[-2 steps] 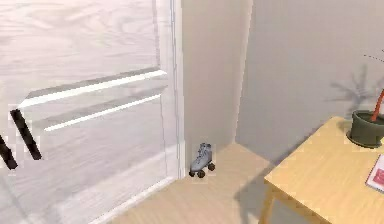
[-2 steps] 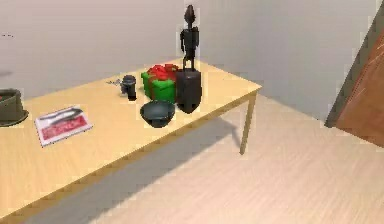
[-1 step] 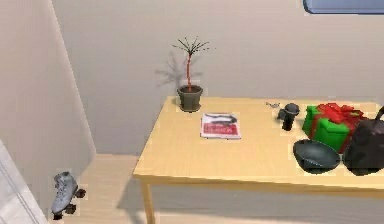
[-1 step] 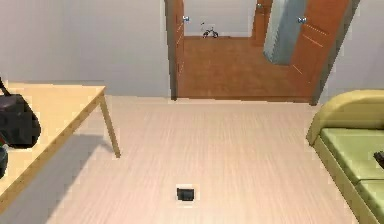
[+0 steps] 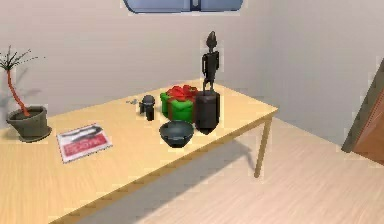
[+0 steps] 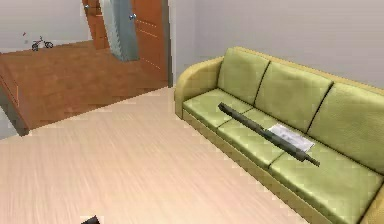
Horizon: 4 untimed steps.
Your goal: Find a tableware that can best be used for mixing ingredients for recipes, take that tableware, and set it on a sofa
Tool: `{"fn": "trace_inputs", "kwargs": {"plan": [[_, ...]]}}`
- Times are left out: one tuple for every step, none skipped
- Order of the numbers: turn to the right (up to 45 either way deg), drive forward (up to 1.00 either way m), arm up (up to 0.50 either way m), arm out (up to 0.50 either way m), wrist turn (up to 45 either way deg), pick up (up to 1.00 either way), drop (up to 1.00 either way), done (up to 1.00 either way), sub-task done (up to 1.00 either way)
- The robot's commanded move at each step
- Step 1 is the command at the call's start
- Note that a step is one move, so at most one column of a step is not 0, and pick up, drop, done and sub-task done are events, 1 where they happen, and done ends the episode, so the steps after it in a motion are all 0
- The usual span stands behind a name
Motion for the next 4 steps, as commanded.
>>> {"fn": "trace_inputs", "kwargs": {"plan": [[0.0, 0.30, 0.00, 0.00, 0.0, 0.00, 0.00, 0.00, 0.00], [-45.0, 0.00, 0.00, 0.00, 0.0, 0.00, 0.00, 0.00, 0.00], [-45.0, 0.00, 0.00, 0.00, 0.0, 0.00, 0.00, 0.00, 0.00], [0.0, 0.00, 0.50, 0.00, 0.0, 0.00, 0.00, 0.00, 0.00]]}}
